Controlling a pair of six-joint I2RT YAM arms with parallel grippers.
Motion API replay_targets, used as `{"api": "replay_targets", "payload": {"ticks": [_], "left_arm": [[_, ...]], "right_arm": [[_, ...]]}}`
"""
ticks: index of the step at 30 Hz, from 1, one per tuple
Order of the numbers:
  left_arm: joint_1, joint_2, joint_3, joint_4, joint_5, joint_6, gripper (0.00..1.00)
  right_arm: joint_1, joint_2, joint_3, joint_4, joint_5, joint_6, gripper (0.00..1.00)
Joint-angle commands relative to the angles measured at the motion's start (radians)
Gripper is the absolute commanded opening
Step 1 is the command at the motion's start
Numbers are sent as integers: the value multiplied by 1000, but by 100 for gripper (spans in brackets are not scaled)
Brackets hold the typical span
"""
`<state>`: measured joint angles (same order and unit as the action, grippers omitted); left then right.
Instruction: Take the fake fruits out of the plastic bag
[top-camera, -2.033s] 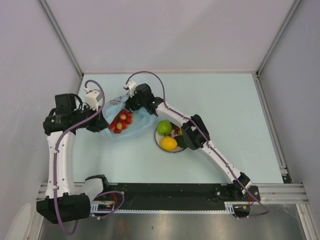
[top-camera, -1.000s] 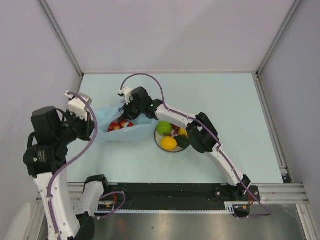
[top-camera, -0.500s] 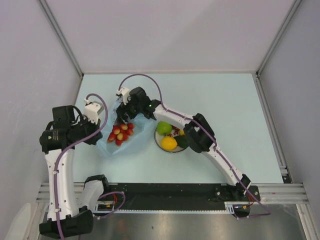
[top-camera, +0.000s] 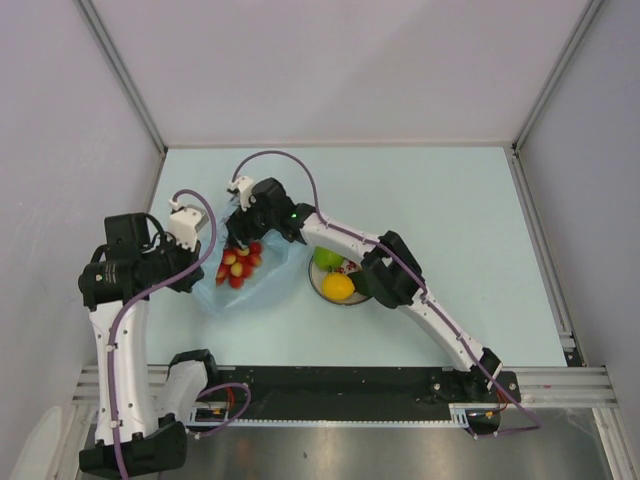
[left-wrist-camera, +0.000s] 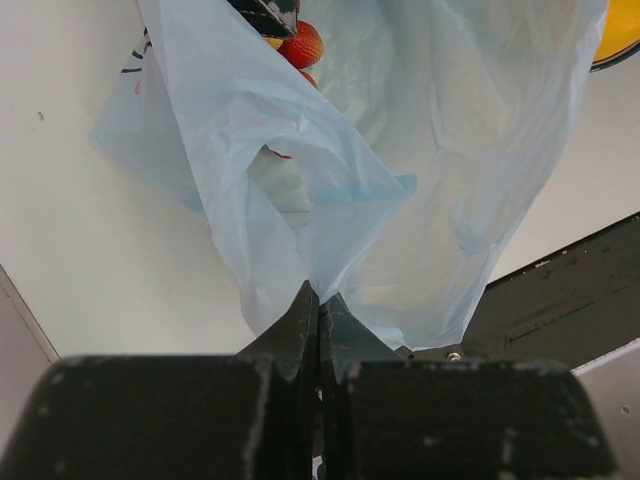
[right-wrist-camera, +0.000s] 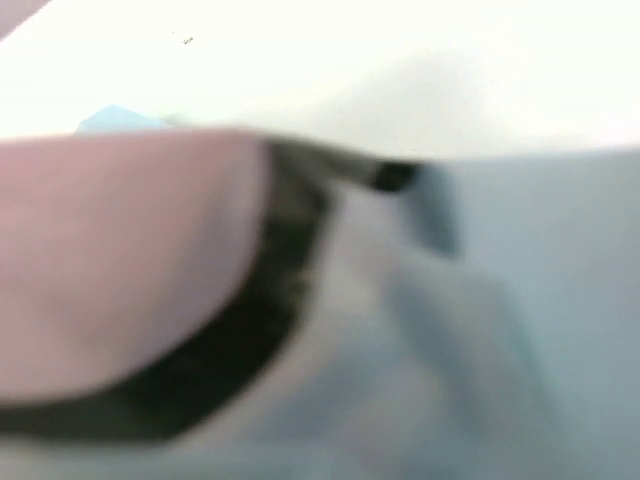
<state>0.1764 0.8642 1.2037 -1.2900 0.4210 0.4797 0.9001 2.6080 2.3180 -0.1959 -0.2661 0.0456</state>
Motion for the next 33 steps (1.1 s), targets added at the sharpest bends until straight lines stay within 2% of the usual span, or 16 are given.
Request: {"api": "replay_targets", "payload": {"ticks": [1, 2, 9, 12, 15, 19, 21, 24, 28, 33], "left_arm": [[-3, 7, 19, -11, 5, 10, 0], [-5, 6, 14, -9, 4, 10, 0], [-3, 7, 0, 15, 13, 0, 0], [-3, 15, 3, 29, 25, -10, 0], [-3, 21, 14, 34, 21, -18, 0], [-3, 27, 25, 29, 22, -18, 0], [-3, 30, 23, 21, 22, -18, 0], [-5, 35, 22, 15, 21, -13, 0], [-3, 47, 14, -3, 21, -9, 0], [-3, 79, 33, -22, 25, -4, 0]], "right_arm": [[-30, -23, 18, 45, -72, 105, 100], [-36, -54, 12, 46, -153, 131, 100], [-98, -150, -83, 93, -340, 197, 100], [-96, -151, -106, 62, -286, 172, 98], [-92, -128, -105, 49, -219, 155, 90], [-81, -71, -46, 23, -84, 113, 73], [-75, -46, -6, 18, -58, 96, 70], [-66, 1, 44, 30, -35, 93, 71], [-52, 79, 122, 56, -1, 89, 85], [-32, 152, 198, 62, 116, 51, 85]]}}
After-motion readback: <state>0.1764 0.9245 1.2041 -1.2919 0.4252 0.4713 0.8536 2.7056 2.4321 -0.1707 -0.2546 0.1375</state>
